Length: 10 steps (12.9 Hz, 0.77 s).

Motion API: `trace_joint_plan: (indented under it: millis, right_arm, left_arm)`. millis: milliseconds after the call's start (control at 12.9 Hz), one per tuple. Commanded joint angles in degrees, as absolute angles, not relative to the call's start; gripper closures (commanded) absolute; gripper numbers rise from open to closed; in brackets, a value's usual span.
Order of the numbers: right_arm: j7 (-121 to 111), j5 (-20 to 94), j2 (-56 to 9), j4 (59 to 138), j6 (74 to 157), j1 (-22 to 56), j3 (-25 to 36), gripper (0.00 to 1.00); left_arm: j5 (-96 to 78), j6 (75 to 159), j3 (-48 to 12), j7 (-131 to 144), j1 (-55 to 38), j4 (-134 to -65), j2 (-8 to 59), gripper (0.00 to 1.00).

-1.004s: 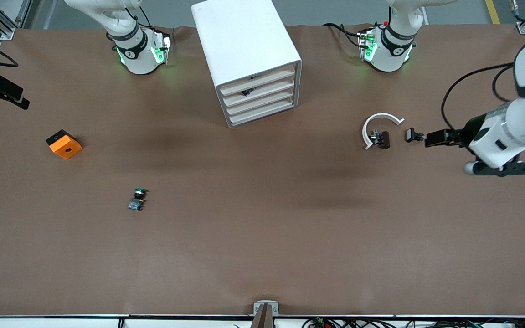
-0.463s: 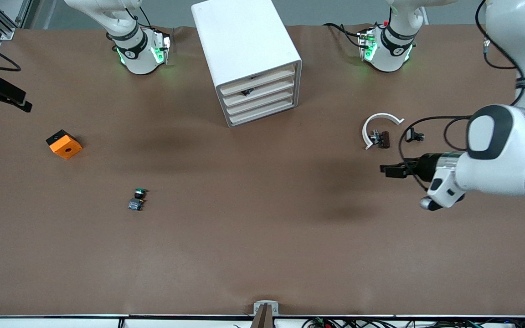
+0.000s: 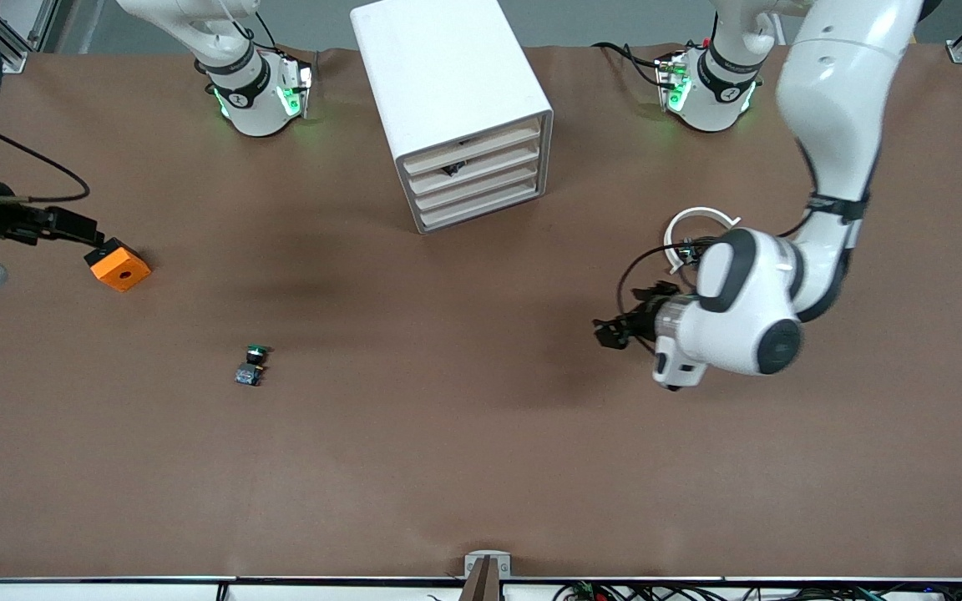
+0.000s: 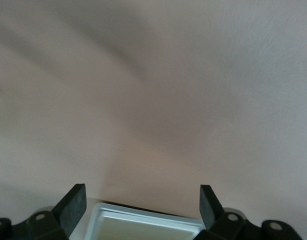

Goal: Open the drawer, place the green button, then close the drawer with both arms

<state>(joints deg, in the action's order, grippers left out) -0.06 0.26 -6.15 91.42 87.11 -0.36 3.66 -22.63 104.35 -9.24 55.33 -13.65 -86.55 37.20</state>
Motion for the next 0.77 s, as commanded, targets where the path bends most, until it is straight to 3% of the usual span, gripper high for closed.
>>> trace_joint_plan:
  millis: [0,154,386,695]
  right_arm:
    - [0.78,-1.76,-8.61,91.66,93.57,-0.44,3.60,0.00]
    - [4.28,0.08,-9.40,96.12,100.41,0.70,3.52,0.00]
    - [10.28,0.26,-10.89,106.23,117.02,3.95,3.52,0.00]
    - [13.00,0.35,-16.77,111.35,131.45,5.10,3.52,0.00]
  left_arm:
    - [-23.20,103.62,-8.70,67.90,-16.95,-80.17,42.09,0.00]
    - [-23.38,103.62,-8.79,75.11,-18.71,-79.98,43.24,0.00]
    - [-30.91,103.54,-8.88,94.06,-19.51,-80.16,44.91,0.00]
    - [-34.10,102.05,-9.05,115.88,-22.14,-81.03,45.79,0.00]
